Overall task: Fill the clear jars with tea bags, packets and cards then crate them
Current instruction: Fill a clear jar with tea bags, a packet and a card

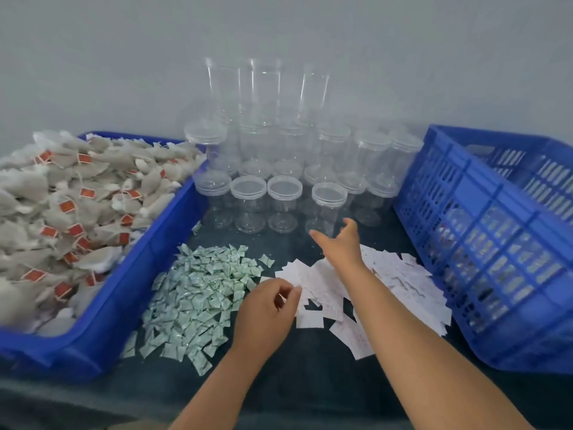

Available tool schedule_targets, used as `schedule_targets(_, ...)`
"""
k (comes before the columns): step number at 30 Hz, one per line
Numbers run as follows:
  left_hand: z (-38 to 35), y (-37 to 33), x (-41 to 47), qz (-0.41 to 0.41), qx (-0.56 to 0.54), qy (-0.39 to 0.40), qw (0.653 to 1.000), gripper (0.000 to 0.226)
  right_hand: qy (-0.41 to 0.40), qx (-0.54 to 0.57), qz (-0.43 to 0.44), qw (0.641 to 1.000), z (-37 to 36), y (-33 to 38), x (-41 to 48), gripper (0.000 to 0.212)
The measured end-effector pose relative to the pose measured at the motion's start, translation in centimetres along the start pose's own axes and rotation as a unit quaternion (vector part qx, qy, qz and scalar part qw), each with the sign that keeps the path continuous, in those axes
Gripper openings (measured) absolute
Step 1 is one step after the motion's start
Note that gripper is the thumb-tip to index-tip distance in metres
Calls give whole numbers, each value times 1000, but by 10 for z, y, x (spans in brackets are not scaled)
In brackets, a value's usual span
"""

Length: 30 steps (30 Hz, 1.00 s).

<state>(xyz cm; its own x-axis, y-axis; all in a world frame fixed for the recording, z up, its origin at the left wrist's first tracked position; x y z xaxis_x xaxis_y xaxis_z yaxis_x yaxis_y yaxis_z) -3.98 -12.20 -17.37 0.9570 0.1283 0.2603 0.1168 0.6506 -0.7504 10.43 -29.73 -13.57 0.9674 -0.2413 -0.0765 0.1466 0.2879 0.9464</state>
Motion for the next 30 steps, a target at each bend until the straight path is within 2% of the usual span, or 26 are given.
schedule_targets(3,0,3,6,-1,-8,1,1000,36,-39,33,-36,998,-13,2,28,121)
schedule_targets(6,-2,7,7,-10,-4,-6,1000,39,-48,26,-43,998,-21,-5,51,123)
schedule_targets(11,-2,10,8,-17,-1,-18,1000,44,-63,-8,9,998,-17,1,47,97)
schedule_targets(16,2,9,11,5,-17,-1,1000,45,-38,110,109,987,2,11,-24,82)
schedule_targets(19,4,9,9,25,-53,-2,998,55,19,205,110,972,14,0,-87,70)
schedule_targets(23,5,10,6,61,-131,-11,989,64,48,225,128,965,15,-39,-156,42)
schedule_targets(27,7,8,2,63,-212,-21,975,65,80,191,170,963,12,-54,-177,55)
schedule_targets(30,21,-4,-4,60,-274,-47,959,55,101,149,175,968,11,-49,-177,54)
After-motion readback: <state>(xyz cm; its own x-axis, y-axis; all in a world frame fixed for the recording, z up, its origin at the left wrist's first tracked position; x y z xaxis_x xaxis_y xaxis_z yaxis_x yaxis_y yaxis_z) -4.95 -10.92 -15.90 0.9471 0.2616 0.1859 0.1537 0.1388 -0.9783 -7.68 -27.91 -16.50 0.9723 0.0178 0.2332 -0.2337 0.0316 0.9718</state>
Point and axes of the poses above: each hand's wrist, its own x-axis towards the middle knuckle, its own z-axis out of the back of the hand, y = z × x, the point moved 4 cm from there along x, towards the middle knuckle, and after that the axes turned 4 degrees about x, right-handed, at the moved point
